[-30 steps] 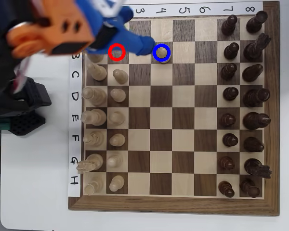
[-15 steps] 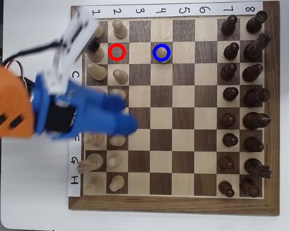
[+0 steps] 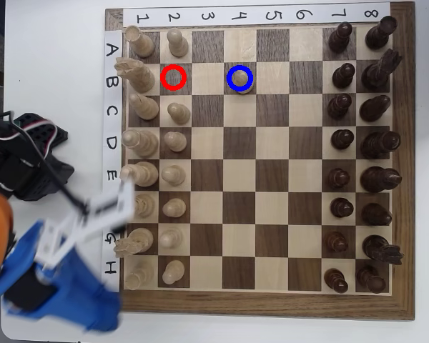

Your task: Move the piece to destination

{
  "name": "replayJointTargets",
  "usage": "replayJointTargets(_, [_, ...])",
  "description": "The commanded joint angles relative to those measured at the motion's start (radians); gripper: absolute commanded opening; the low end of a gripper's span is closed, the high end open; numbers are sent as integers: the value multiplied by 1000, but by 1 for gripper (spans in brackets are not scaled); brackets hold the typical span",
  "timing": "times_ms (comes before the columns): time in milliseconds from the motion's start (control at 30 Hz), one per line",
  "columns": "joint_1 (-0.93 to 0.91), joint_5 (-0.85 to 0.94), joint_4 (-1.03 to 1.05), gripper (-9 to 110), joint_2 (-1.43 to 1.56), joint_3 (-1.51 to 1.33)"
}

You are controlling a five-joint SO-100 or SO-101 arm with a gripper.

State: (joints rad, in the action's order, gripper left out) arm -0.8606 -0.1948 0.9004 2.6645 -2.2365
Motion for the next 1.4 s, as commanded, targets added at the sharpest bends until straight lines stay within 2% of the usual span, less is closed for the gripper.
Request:
replayJointTargets(0, [-434,160,-227,0,235,-291])
replayJointTargets(167, [-589,259,-140,0,436,-522])
replayJointTargets(300, [-634,267,-35,0,535,-644])
replayJointTargets(633, [-699,258,49,0,719,-879])
replayJointTargets(1033, [-755,290,212,0,761,-884])
replayJointTargets(1367, [-758,272,193,0,762,-887])
